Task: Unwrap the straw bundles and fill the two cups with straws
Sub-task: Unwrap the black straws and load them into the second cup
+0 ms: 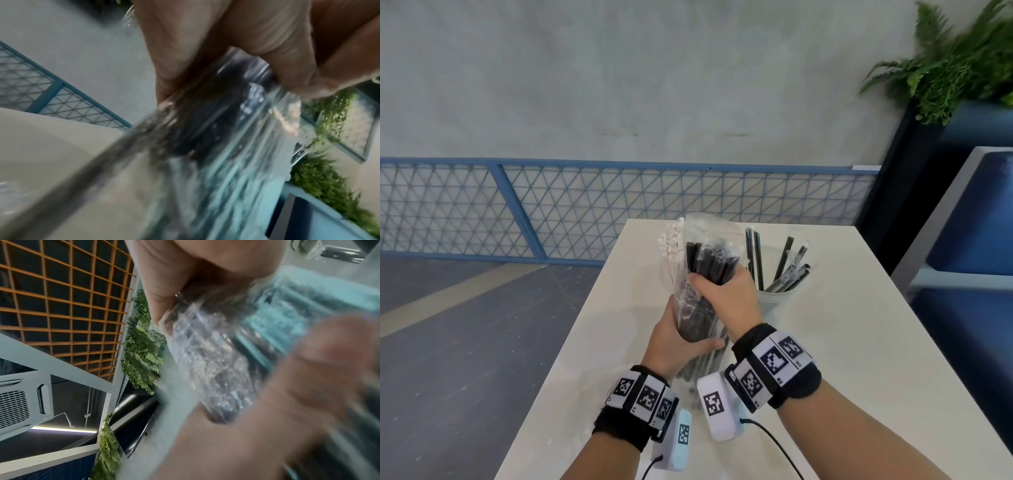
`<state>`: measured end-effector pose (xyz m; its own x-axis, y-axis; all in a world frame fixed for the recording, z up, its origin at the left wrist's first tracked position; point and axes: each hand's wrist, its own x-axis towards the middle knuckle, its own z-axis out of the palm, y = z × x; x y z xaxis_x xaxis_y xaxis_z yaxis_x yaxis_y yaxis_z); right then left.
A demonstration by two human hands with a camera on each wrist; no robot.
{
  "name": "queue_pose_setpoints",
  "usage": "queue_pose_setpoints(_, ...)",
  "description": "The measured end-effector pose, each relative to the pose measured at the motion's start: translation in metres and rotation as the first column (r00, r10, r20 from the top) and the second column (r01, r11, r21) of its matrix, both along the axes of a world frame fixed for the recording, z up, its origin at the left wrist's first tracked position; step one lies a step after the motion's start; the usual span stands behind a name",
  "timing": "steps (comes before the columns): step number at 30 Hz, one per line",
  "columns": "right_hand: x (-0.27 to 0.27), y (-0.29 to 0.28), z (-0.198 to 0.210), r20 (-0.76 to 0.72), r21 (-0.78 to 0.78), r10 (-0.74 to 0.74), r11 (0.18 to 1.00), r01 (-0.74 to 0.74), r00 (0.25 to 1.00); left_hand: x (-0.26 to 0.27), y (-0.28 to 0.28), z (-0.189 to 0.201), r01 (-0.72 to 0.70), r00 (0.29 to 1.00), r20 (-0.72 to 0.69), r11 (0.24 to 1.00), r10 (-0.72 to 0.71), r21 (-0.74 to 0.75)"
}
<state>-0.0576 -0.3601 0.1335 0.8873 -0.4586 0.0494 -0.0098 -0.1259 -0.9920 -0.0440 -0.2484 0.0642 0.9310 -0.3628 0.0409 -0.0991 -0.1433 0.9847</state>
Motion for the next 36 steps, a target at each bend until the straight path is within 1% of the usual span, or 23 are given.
queue_pose_setpoints(2,0.001,-0.002,-0.001,0.010,0.053,-0.019,0.998,0.018,1.000,0.002,-0.003,0.005,-0.003,1.000,0.031,0.999,0.004,-0.033)
queue_pose_setpoints(5,0.002,-0.007,0.006,0.048,0.123,-0.004,0.992,-0.001,0.999,0.003,-0.007,0.008,-0.016,0.998,0.061,1.000,0.018,-0.025)
queue_pose_setpoints(10,0.004,-0.021,0.022,0.133,0.261,0.027,0.963,-0.061,0.991,0.005,-0.005,0.004,0.012,1.000,0.029,0.999,-0.011,-0.045)
queue_pose_setpoints(15,0.006,-0.026,0.029,0.207,0.315,0.034,0.944,-0.100,0.978,0.005,-0.004,0.002,0.027,0.999,0.025,0.998,-0.025,-0.051)
queue_pose_setpoints(17,0.004,-0.028,0.029,0.192,0.253,0.082,0.959,-0.130,0.978,0.004,-0.002,0.001,0.021,0.999,0.026,0.998,-0.019,-0.062)
queue_pose_setpoints(19,0.003,-0.029,0.023,0.106,0.107,0.167,0.978,-0.179,0.980,0.002,-0.001,0.001,0.021,1.000,0.021,0.995,-0.019,-0.100)
queue_pose_setpoints(21,0.001,-0.026,0.014,0.023,0.016,0.193,0.981,-0.193,0.981,0.002,-0.002,0.004,0.017,1.000,0.018,0.991,-0.015,-0.136)
queue_pose_setpoints(23,0.001,-0.022,0.008,0.029,0.007,0.154,0.988,-0.154,0.988,0.002,-0.004,0.006,-0.011,1.000,0.012,0.987,0.013,-0.159)
queue_pose_setpoints(25,0.002,-0.019,0.009,0.074,0.043,0.118,0.992,-0.122,0.990,0.003,-0.006,0.003,-0.038,0.999,0.023,0.985,0.043,-0.170)
queue_pose_setpoints(29,0.009,-0.024,0.025,0.183,0.187,0.015,0.981,-0.050,0.983,0.002,-0.007,0.001,-0.105,0.994,-0.016,0.973,0.104,-0.203)
queue_pose_setpoints(32,0.012,-0.030,0.034,0.239,0.285,-0.057,0.958,-0.014,0.969,0.001,-0.009,0.005,-0.119,0.993,-0.021,0.974,0.117,-0.194)
queue_pose_setpoints(34,0.012,-0.033,0.036,0.257,0.338,-0.070,0.941,-0.022,0.964,0.000,-0.010,0.005,-0.124,0.992,-0.020,0.975,0.123,-0.183)
queue_pose_setpoints(36,0.009,-0.034,0.035,0.243,0.315,-0.016,0.947,-0.063,0.970,0.001,-0.011,0.003,-0.135,0.991,-0.022,0.974,0.133,-0.180)
